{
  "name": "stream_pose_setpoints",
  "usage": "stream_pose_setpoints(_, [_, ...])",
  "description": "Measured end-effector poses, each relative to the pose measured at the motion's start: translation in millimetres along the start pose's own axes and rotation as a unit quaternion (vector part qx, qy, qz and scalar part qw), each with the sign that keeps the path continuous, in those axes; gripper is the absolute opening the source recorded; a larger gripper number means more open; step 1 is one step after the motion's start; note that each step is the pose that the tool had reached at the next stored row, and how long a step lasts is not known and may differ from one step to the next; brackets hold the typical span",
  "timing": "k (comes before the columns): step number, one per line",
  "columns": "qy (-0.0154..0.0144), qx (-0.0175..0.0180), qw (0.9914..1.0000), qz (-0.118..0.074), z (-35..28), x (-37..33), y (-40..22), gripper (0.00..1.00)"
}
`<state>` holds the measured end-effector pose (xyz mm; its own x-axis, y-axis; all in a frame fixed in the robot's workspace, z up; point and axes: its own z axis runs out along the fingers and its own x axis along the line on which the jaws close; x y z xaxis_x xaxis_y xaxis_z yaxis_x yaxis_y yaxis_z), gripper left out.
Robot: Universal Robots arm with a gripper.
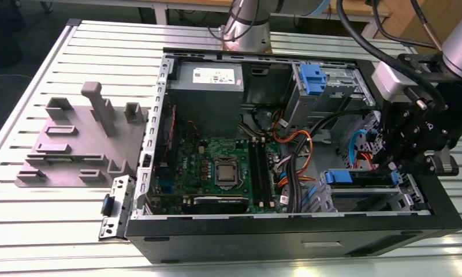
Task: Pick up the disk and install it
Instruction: 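Insert the first disk wire, then insert the second disk wire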
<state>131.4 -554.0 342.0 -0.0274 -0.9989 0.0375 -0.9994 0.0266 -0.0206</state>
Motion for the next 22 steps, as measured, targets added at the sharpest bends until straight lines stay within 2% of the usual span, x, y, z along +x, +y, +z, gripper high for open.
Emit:
stream_pose_setpoints(3, [-0.0001,-0.0001,1.0,0.0,-0.1,0.0,0.0,0.23])
stream_pose_setpoints(5, [0.0,-0.0001,1.0,0.0,-0.2,0.0,0.0,0.11])
stream_pose_setpoints(10, [-0.0001,-0.0001,1.0,0.0,-0.2,0.0,0.0,0.11])
stream_pose_setpoints(12, [-0.0016,-0.0001,1.0,0.0,-0.2,0.0,0.0,0.11])
stream_pose_setpoints(22, [-0.0018,-0.0002,1.0,0.0,-0.2,0.0,0.0,0.11])
